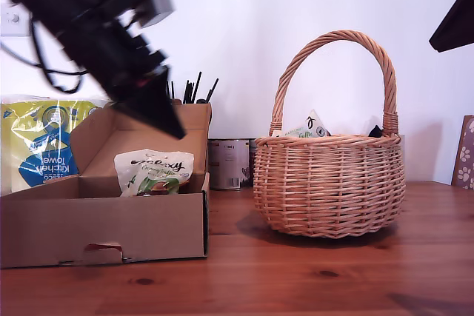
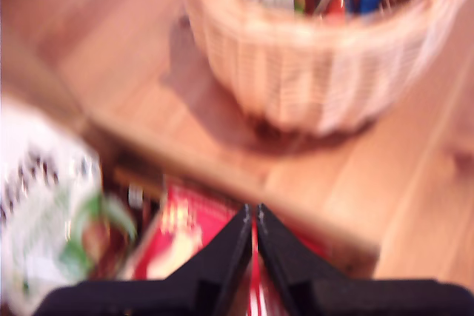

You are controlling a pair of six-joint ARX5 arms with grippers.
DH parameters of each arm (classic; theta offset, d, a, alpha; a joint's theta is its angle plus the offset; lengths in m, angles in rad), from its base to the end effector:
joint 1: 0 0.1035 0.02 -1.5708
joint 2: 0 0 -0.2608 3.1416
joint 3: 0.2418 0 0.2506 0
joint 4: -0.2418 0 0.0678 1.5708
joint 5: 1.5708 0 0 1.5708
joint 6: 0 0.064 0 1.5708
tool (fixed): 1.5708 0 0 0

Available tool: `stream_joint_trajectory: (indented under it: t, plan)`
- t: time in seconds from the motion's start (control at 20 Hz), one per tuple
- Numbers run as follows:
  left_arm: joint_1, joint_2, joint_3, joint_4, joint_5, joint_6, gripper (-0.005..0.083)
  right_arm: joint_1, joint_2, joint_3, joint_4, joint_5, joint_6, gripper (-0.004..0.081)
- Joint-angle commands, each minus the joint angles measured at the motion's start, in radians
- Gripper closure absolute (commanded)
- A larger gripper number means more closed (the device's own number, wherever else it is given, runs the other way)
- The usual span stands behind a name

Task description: Move the bags of Easter eggs from the cardboard box on the left into the woven basket on the right side.

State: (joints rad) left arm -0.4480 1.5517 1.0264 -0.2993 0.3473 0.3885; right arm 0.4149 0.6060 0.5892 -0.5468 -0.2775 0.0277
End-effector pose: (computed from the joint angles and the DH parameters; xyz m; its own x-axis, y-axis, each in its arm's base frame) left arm 0.2993 -0.1680 0.2002 0.4279 -0.5833 -0.6904 0.8204 0.5712 0.0259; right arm 0.1387 0.0802 0.2389 0.6336 0.5784 -0.5138 -0.5858 0.7925 0.1697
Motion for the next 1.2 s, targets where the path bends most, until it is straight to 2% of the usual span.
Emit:
stream_joint_trajectory:
  t: [0.0,0.15,0.2,0.25,0.35,0.4,0.45,0.6,0.7,0.9,1.15]
  plan:
    - [0.038,-0.024,-0.024,-0.014,0.035,0.036,0.0795,0.006,0.0,0.009,0.004,0.0,-0.002,0.0783]
    - [0.08,-0.014,-0.024,-0.051,0.093,0.062,0.0787,0.006,0.0,0.009,0.004,0.0,-0.002,0.0783]
    - [0.082,-0.012,-0.024,-0.052,0.103,0.073,0.0746,0.006,0.0,0.009,0.004,0.0,-0.002,0.0783]
    - [0.082,-0.008,-0.024,-0.051,0.101,0.073,0.0608,0.006,0.0,0.009,0.004,-0.001,-0.002,0.0783]
    - [0.082,-0.008,-0.024,-0.041,0.034,0.013,0.0154,0.006,0.0,0.009,0.004,-0.001,-0.002,0.0783]
    - [0.085,-0.008,-0.024,-0.027,0.002,0.004,0.002,0.006,0.0,0.009,0.004,-0.001,-0.002,0.0783]
    - [0.092,-0.008,-0.024,-0.005,-0.016,0.011,-0.0014,0.006,0.0,0.009,0.004,-0.001,-0.002,0.0783]
    - [0.11,-0.008,-0.023,0.095,-0.068,0.12,-0.0012,0.006,0.0,0.009,0.003,-0.001,-0.002,0.0783]
    - [0.132,-0.007,-0.023,0.153,-0.064,0.194,-0.0012,0.006,0.0,0.009,0.003,-0.001,-0.002,0.0783]
    - [0.208,-0.006,-0.006,0.226,-0.011,0.224,-0.0012,0.006,0.0,0.009,0.003,-0.001,-0.002,0.0783]
    - [0.27,0.051,0.089,0.213,0.078,0.248,-0.0012,0.006,0.0,0.009,0.003,-0.001,-0.002,0.0783]
